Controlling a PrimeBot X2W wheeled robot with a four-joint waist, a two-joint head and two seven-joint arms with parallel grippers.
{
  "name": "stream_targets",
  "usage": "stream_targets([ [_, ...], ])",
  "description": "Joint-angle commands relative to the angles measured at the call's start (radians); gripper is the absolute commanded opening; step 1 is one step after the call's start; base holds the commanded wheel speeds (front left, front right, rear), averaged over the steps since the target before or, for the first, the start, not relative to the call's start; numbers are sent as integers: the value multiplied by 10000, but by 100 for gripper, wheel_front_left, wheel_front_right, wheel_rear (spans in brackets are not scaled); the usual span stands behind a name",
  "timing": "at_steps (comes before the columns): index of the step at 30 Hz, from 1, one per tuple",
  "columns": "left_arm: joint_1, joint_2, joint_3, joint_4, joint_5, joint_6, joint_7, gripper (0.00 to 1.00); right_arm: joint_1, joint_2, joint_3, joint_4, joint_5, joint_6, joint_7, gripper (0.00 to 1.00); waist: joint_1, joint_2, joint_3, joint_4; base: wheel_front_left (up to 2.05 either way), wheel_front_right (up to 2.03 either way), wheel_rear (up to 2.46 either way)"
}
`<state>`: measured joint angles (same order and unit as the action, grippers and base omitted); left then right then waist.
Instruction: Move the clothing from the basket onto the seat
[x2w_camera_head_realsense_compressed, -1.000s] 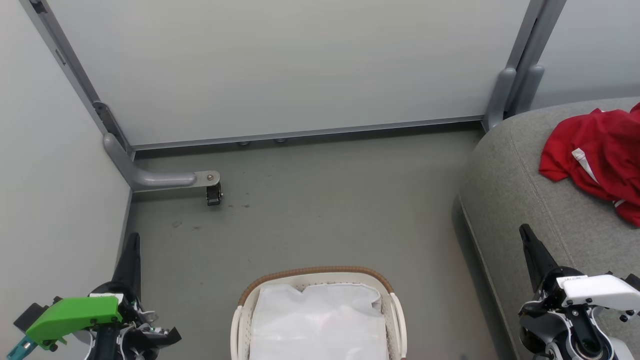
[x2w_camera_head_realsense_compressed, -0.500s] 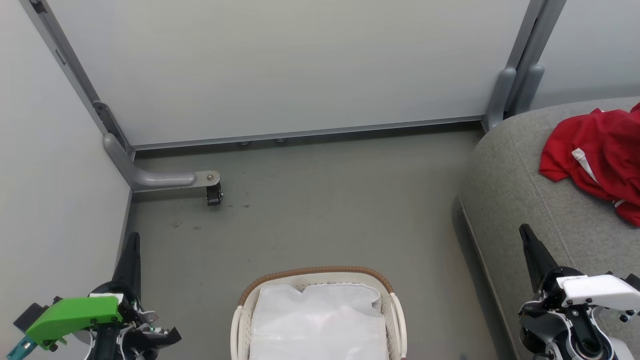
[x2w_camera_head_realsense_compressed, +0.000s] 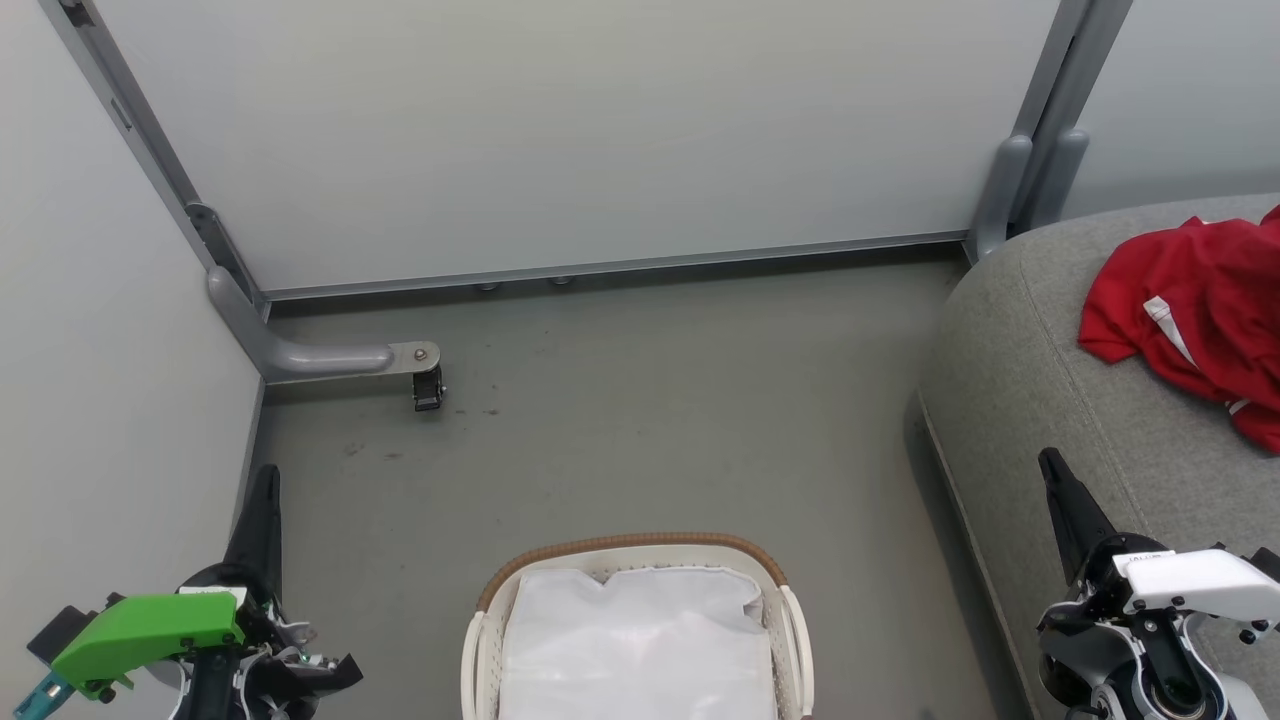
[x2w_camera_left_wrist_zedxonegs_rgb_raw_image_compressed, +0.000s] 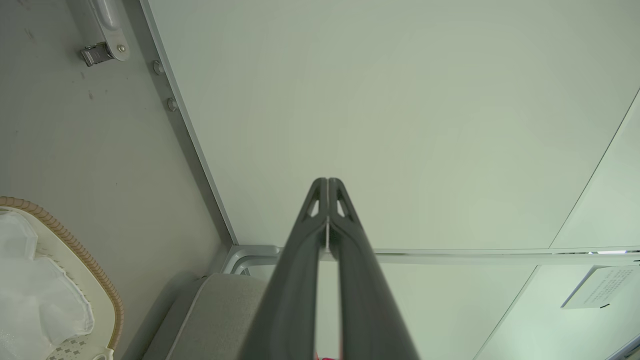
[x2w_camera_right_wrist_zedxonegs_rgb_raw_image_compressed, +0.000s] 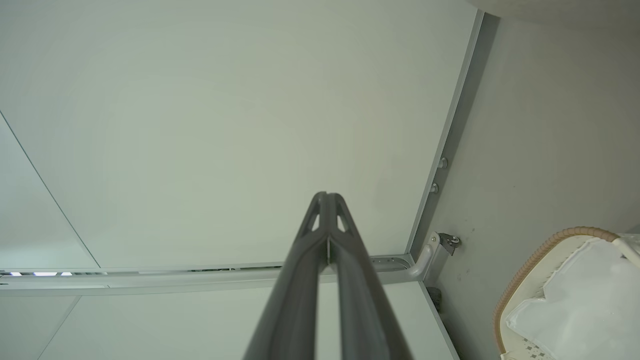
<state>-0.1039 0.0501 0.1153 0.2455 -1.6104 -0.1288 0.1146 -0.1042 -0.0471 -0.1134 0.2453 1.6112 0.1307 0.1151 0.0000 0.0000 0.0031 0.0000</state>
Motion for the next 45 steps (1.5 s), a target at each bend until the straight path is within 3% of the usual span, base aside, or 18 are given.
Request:
stream_targets([
  [1, -109, 1, 6, -16, -49, -51, 22, 0, -84, -61, -19, -31, 37, 0, 12, 0, 0, 0, 0, 0, 0, 0, 0],
  [45, -110, 1, 6, -16, -50, -51, 21, 0, -83, -61, -18, -31, 37, 0, 13, 0, 0, 0, 0, 0, 0, 0, 0],
])
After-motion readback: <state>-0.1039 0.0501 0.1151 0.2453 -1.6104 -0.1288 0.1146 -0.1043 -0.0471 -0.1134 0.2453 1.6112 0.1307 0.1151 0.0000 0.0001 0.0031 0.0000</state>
